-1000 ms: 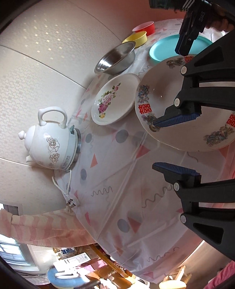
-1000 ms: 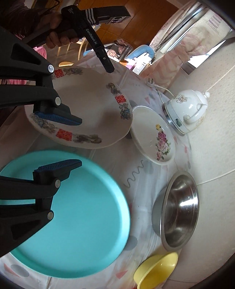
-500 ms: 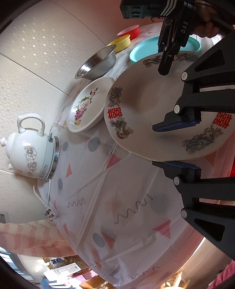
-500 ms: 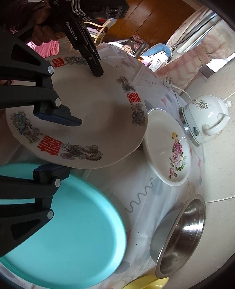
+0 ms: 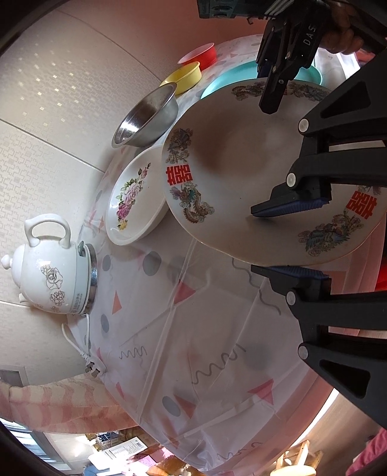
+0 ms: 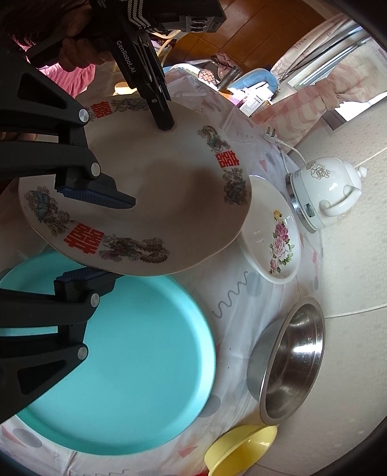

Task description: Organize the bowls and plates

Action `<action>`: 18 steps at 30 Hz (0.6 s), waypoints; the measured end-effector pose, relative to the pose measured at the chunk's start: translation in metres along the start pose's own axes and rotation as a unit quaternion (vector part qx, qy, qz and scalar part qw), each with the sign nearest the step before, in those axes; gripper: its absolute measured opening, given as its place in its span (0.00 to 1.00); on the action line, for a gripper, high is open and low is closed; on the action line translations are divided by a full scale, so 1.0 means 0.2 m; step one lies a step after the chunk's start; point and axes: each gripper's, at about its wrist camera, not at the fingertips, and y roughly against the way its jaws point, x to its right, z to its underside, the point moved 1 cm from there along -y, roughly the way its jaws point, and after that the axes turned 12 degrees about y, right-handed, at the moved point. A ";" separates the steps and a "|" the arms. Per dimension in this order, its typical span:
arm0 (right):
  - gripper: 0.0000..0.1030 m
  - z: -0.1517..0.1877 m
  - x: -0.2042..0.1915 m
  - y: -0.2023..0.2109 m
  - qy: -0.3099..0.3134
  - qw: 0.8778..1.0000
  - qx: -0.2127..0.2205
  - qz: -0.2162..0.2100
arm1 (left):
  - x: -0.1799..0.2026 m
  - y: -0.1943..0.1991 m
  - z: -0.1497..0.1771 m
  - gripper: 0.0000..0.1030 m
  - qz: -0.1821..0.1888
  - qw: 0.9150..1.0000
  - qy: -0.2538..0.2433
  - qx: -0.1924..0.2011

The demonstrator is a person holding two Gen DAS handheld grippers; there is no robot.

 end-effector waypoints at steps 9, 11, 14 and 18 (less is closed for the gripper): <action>0.35 0.11 0.20 0.21 -0.078 0.996 0.028 0.024 | 0.29 -0.02 0.02 0.29 0.024 0.998 -0.058 -0.007; 0.35 0.15 0.25 0.25 -0.095 0.994 0.030 0.037 | 0.38 -0.05 0.04 0.29 0.027 0.997 -0.073 -0.013; 0.36 0.22 0.35 0.30 -0.124 0.990 0.033 0.054 | 0.50 -0.10 0.07 0.29 0.035 0.995 -0.096 -0.020; 0.37 0.28 0.46 0.36 -0.161 0.983 0.035 0.077 | 0.66 -0.16 0.11 0.29 0.040 0.991 -0.124 -0.035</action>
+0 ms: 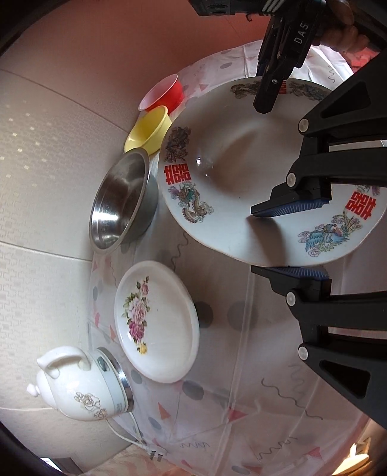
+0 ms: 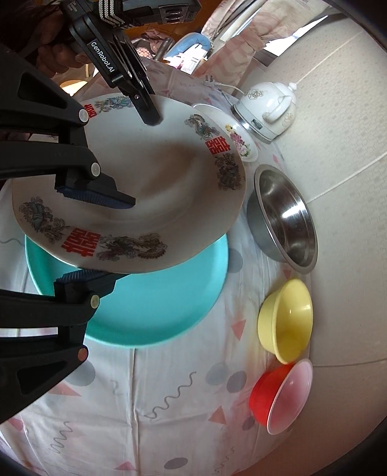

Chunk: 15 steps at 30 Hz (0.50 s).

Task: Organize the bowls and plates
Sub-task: 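Lower the large plate onto the teal plate and open the right gripper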

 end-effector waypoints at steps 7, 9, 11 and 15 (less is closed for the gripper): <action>0.37 0.02 0.15 0.03 -0.033 0.999 0.003 0.027 | 0.16 -0.11 -0.01 0.29 0.007 0.999 -0.028 -0.022; 0.37 0.03 0.17 0.03 -0.037 0.999 0.002 0.033 | 0.19 -0.14 -0.01 0.30 0.006 0.999 -0.031 -0.026; 0.37 0.02 0.18 0.02 -0.038 0.998 0.002 0.039 | 0.20 -0.16 -0.01 0.30 0.004 0.999 -0.034 -0.028; 0.37 0.02 0.20 0.00 -0.028 0.997 -0.003 0.067 | 0.22 -0.20 -0.02 0.30 -0.003 0.999 -0.039 -0.033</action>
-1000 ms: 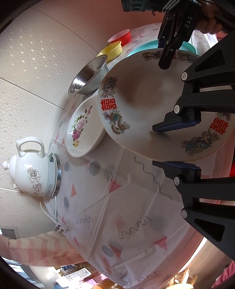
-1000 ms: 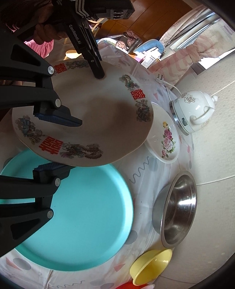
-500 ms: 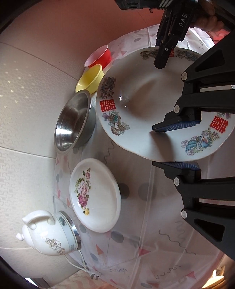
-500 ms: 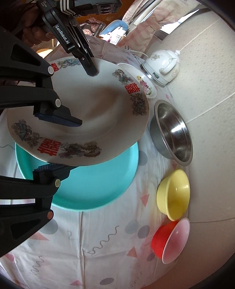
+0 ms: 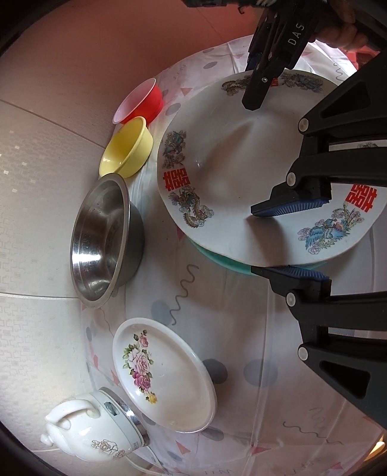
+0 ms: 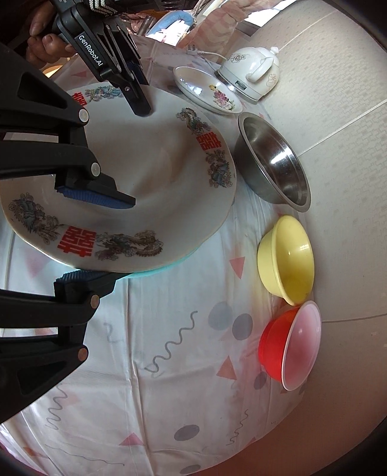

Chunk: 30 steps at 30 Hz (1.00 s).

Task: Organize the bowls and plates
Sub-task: 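Lower the large plate onto the teal plate and open the right gripper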

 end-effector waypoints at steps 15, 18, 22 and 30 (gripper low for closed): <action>0.37 -0.02 -0.03 0.02 0.025 0.998 0.024 0.050 | 0.02 -0.01 0.00 0.30 -0.025 0.999 -0.021 0.018; 0.38 -0.03 -0.04 0.04 0.036 0.997 0.025 0.056 | 0.02 -0.01 0.01 0.30 -0.026 0.999 -0.027 0.020; 0.38 -0.01 -0.04 0.02 0.032 0.998 0.014 0.061 | 0.04 0.00 0.03 0.32 -0.034 0.998 -0.042 0.023; 0.38 0.02 -0.03 0.00 0.019 0.998 0.003 0.066 | 0.04 0.03 0.05 0.34 -0.035 0.998 -0.043 0.033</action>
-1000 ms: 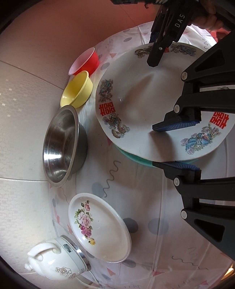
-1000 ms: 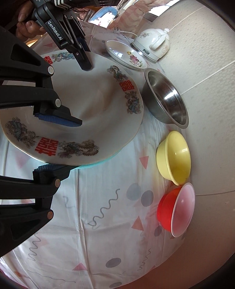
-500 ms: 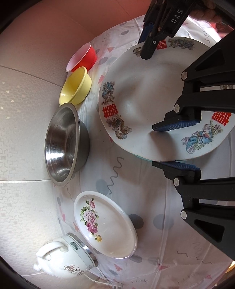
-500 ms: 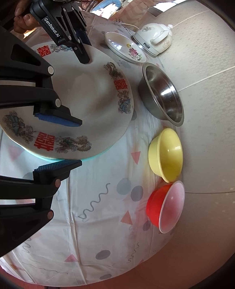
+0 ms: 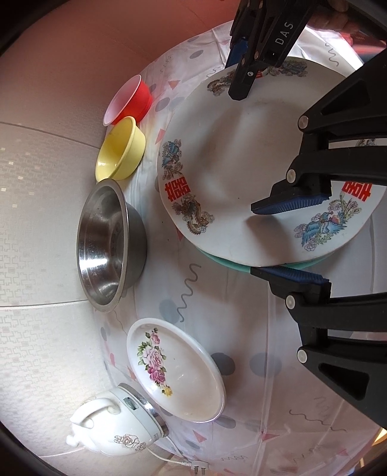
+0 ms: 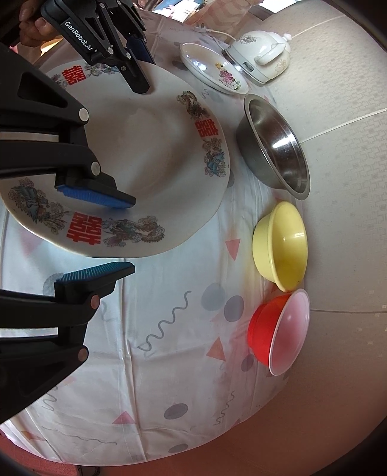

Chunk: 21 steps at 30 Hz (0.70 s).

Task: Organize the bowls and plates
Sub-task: 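Lower the large plate onto the teal plate and open the right gripper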

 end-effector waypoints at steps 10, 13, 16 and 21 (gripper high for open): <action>0.38 -0.02 0.03 0.06 -0.016 1.000 0.014 0.016 | -0.10 0.07 0.00 0.39 -0.005 0.999 0.040 0.012; 0.38 -0.03 0.02 0.08 -0.012 1.000 0.021 0.020 | -0.14 0.09 0.00 0.40 -0.010 0.999 0.050 0.018; 0.38 -0.05 0.00 0.09 -0.005 0.999 0.026 0.021 | -0.17 0.12 0.01 0.43 -0.013 0.998 0.057 0.023; 0.39 -0.09 -0.06 0.11 0.010 0.999 0.036 0.019 | -0.24 0.13 0.01 0.44 -0.019 0.997 0.071 0.026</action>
